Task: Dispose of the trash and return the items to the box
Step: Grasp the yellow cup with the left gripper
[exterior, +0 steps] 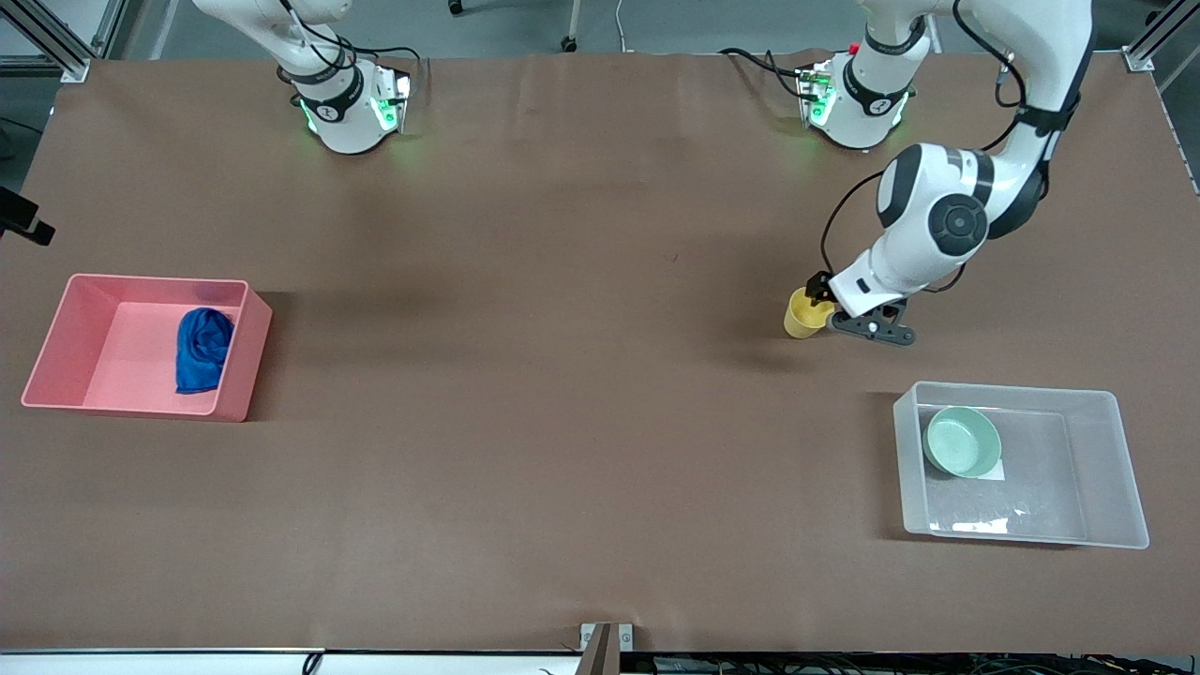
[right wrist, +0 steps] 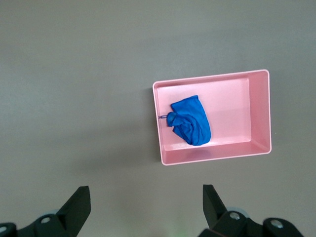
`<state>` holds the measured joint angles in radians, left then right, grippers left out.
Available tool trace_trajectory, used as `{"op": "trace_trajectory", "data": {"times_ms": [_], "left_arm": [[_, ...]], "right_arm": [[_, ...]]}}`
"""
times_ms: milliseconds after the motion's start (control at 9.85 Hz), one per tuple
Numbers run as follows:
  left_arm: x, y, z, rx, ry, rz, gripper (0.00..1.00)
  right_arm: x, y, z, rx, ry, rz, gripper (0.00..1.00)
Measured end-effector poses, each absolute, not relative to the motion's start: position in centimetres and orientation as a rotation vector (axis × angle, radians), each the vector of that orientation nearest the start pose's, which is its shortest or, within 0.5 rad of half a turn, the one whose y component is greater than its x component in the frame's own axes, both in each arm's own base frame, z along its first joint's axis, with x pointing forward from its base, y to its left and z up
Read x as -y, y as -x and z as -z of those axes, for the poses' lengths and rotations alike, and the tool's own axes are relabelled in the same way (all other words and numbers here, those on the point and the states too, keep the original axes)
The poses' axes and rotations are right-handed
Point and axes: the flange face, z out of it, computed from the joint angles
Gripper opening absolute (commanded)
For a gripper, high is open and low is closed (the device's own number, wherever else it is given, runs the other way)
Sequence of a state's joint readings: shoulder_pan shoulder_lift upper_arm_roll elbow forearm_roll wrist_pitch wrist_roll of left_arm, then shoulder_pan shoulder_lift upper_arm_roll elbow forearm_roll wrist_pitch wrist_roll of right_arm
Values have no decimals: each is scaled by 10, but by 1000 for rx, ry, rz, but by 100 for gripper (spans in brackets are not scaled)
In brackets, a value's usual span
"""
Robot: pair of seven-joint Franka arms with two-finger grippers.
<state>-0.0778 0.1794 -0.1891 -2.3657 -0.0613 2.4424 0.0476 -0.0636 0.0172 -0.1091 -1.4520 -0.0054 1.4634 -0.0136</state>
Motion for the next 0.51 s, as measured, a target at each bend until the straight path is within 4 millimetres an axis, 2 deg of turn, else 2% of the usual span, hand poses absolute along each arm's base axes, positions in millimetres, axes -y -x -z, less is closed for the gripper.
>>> {"op": "trace_trajectory", "data": {"times_ms": [102,203,508], "left_arm": [[134,-480,-237,-422,3170,-182,8],[133,-479,-233,-421,3170,-194,1],[134,-481,-233,-421,3171,-189,0]], "right_arm": [[94,-541,-661,-251,3138,-4,100],[94,-542,-662,-249,3130,0,100],[92,-542,-662,-246,3116,3,100]]}}
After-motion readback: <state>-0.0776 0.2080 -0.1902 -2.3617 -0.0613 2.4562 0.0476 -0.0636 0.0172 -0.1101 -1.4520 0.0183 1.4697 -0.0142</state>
